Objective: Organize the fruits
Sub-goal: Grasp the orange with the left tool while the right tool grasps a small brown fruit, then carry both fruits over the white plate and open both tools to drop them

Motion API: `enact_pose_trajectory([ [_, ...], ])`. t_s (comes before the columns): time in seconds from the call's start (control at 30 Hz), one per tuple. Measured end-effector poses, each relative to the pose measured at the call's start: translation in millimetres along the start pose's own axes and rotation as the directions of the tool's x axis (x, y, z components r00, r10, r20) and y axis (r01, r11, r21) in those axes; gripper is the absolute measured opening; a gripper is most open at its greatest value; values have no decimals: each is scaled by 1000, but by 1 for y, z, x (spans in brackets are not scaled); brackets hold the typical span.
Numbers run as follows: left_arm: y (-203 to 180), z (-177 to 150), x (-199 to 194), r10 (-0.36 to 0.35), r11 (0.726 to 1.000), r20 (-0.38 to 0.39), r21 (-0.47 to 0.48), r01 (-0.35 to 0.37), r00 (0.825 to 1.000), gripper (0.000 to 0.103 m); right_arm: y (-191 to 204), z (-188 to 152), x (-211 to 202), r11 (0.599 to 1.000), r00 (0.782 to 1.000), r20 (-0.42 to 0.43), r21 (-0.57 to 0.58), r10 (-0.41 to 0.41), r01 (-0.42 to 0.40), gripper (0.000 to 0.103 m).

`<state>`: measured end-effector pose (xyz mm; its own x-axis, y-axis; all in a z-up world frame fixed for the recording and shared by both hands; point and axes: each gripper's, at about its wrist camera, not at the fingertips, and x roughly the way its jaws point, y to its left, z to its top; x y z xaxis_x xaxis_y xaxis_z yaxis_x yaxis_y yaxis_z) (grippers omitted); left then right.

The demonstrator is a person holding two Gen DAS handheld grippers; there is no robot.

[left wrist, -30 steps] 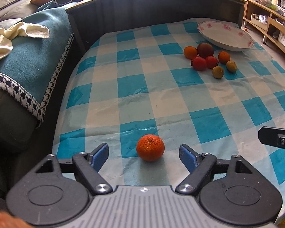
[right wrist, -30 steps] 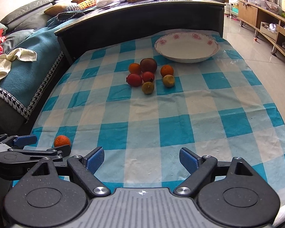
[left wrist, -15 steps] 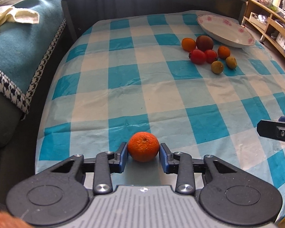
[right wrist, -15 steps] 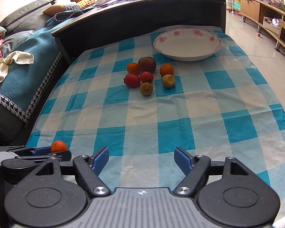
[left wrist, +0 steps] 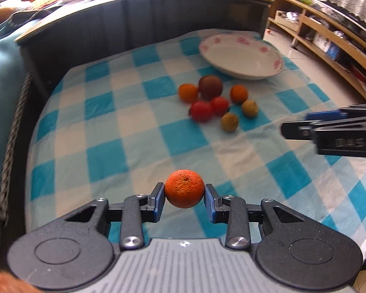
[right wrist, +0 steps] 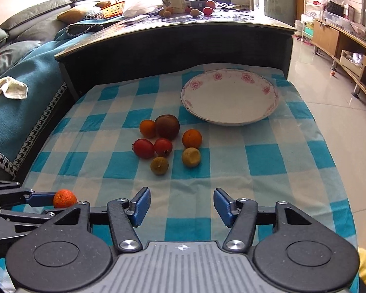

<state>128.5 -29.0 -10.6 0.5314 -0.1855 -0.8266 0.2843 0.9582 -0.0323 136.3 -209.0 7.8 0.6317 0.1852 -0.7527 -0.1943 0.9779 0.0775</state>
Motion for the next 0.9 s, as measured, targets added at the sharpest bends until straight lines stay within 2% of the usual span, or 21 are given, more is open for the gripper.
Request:
enact_pose_trajectory([
  [0.03,-3,7,2,-12,1000,8,19,12,1000,43,-2,4,6,1000,1000,1,-15,-4,4,37],
  [0.07,-5,14,4,-22,999,18,42,21,1000,43,-4,10,14,1000,1000,0,-25,-8,8,36],
  [0.17,-9,31,12,-51,995,29,82,48,998,43,-14,22,32,999,1000,-6,-43,-6,6,35],
  [0.3,-8,44,27,-92,993,26,79,89,995,43,-27,30,52,999,999,-28,-22,28,-28,35],
  [0.57,-1,45,47,-113,992,-14,47,114,993,43,-19,35,79,997,997,-66,-60,44,-48,29],
  [0.67,2,47,49,-117,992,-17,37,117,993,43,-18,36,84,995,995,-79,-74,54,-60,22],
  [0.9,0,53,52,-122,992,-12,40,122,992,43,-18,36,88,995,995,-89,-87,44,-52,22],
])
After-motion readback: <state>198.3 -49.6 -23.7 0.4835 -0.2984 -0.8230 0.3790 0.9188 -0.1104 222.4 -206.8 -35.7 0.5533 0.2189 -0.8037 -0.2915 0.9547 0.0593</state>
